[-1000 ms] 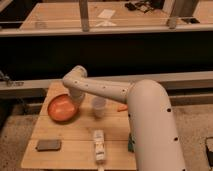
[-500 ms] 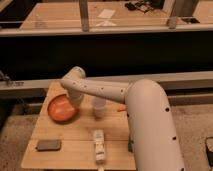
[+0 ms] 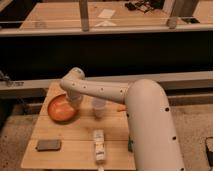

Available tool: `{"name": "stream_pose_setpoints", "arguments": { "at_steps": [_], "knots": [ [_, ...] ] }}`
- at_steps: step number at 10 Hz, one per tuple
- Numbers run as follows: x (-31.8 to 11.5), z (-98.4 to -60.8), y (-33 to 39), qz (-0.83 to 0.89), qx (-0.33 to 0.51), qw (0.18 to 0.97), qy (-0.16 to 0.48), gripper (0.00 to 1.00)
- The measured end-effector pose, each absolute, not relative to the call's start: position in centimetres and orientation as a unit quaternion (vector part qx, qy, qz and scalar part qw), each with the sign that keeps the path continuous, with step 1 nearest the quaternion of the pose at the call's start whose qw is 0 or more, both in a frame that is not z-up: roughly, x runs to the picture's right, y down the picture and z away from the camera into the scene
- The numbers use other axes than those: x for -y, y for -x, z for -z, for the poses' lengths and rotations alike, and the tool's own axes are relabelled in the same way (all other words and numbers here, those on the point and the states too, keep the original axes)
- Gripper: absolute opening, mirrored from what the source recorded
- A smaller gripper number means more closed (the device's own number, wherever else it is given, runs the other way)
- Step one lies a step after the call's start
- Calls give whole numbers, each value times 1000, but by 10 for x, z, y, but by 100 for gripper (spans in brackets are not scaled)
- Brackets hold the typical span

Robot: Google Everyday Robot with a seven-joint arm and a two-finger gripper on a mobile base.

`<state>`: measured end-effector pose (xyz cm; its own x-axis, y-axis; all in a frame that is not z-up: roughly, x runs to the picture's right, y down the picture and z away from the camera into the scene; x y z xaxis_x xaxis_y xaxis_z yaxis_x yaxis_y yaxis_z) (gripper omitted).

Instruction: Push the ceramic bowl across the table

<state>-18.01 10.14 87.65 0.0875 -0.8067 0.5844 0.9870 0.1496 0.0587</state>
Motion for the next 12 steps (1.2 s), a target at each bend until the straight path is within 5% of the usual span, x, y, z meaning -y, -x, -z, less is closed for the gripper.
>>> {"name": "stream_pose_setpoints", "arguments": {
  "at_steps": [12],
  "knots": [
    [-121,-859,188,664,273,677,159,6]
  ]
}}
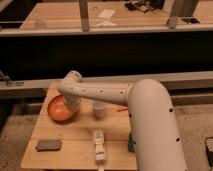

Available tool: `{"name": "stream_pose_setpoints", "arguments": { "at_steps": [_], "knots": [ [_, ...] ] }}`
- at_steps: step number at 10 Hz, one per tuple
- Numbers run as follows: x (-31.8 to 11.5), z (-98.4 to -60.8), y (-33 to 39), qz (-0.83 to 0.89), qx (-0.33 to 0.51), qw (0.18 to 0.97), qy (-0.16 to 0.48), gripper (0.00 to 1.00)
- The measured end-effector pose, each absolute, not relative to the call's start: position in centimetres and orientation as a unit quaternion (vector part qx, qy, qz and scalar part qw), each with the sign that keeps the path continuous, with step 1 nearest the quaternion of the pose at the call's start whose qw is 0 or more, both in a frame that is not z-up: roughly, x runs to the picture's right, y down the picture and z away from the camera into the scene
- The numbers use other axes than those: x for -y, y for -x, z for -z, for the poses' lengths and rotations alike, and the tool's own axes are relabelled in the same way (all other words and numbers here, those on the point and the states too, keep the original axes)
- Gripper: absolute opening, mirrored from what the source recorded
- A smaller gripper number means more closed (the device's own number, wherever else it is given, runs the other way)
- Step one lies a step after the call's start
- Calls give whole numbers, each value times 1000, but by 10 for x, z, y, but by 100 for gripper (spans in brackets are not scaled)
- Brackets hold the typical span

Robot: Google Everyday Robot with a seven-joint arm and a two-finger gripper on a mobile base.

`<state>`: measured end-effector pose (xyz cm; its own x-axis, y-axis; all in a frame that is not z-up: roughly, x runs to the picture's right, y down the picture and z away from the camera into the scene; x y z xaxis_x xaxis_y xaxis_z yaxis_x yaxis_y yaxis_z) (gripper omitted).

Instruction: Push the ceramic bowl across the table

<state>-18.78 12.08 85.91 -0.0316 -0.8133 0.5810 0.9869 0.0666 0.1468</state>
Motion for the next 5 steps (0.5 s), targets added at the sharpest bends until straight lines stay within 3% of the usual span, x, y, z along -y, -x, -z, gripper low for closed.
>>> {"name": "stream_pose_setpoints", "arguments": {
  "at_steps": [5],
  "knots": [
    [-130,-850,190,680,281,661,149,6]
  ]
}}
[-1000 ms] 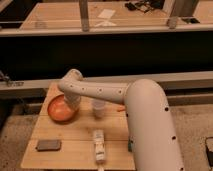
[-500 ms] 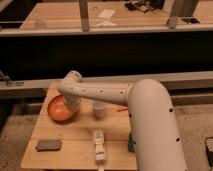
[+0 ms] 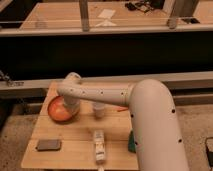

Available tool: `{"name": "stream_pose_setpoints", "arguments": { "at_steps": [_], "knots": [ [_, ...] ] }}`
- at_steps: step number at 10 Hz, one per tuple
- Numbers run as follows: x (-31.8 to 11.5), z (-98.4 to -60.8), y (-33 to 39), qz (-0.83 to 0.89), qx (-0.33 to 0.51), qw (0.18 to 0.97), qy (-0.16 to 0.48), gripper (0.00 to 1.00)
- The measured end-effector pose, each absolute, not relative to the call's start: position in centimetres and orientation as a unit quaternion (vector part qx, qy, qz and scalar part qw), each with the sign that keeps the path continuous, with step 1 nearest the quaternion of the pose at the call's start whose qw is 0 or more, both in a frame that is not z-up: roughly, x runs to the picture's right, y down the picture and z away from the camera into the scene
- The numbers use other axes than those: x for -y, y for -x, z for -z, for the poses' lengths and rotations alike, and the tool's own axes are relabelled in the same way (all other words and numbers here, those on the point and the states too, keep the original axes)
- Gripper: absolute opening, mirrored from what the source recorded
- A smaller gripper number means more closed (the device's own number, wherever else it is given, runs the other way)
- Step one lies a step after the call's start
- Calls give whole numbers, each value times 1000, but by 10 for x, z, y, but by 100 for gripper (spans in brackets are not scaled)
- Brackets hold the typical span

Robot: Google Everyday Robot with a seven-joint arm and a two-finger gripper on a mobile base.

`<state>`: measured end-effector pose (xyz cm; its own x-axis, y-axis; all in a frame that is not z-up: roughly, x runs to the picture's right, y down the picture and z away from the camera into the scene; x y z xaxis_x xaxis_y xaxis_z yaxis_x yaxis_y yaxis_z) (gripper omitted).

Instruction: Push the ceramic bowl across the table

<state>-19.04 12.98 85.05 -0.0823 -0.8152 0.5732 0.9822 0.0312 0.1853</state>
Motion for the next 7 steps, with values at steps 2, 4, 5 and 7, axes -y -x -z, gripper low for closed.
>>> {"name": "stream_pose_setpoints", "arguments": {
  "at_steps": [2,4,5,7],
  "knots": [
    [-134,-847,192,686,284,654,144,6],
    [-135,-846,190,687,286,653,141,6],
    [-136,-845,187,687,288,653,140,6],
    [-140,-846,182,687,295,649,139,6]
  ]
}}
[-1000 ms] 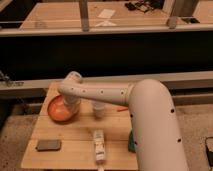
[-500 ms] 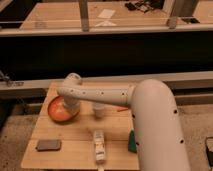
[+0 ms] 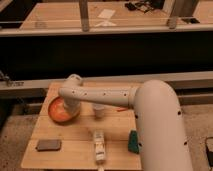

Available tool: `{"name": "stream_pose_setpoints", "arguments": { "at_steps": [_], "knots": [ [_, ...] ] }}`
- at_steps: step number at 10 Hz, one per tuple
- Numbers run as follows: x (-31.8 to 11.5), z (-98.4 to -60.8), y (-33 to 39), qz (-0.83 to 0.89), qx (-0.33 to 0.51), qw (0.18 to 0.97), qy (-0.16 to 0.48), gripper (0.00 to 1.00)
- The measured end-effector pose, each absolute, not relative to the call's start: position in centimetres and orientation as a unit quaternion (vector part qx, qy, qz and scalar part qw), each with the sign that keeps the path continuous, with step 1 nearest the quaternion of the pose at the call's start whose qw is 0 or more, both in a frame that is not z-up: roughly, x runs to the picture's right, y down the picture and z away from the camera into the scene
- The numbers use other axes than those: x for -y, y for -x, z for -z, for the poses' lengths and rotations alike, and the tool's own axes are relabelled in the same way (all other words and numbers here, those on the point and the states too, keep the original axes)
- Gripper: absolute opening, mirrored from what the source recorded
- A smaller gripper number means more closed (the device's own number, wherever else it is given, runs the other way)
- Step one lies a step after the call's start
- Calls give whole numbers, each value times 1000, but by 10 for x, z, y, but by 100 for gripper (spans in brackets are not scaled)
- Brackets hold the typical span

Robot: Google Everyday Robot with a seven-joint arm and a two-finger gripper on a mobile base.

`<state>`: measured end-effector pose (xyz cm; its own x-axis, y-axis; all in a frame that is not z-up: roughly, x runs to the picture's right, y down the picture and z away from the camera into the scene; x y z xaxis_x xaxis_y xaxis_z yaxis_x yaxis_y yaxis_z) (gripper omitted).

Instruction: Push the ceramic bowl across the table

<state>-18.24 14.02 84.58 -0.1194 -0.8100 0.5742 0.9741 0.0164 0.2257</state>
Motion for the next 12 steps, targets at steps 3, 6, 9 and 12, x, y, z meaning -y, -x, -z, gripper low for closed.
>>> {"name": "stream_pose_setpoints", "arguments": {
  "at_steps": [3,6,9,12],
  "knots": [
    [-144,-846,178,689,303,643,142,6],
    [-146,-845,173,690,308,640,140,6],
    [-150,-843,161,691,313,637,139,6],
    [-152,-841,158,693,319,632,135,6]
  ]
}}
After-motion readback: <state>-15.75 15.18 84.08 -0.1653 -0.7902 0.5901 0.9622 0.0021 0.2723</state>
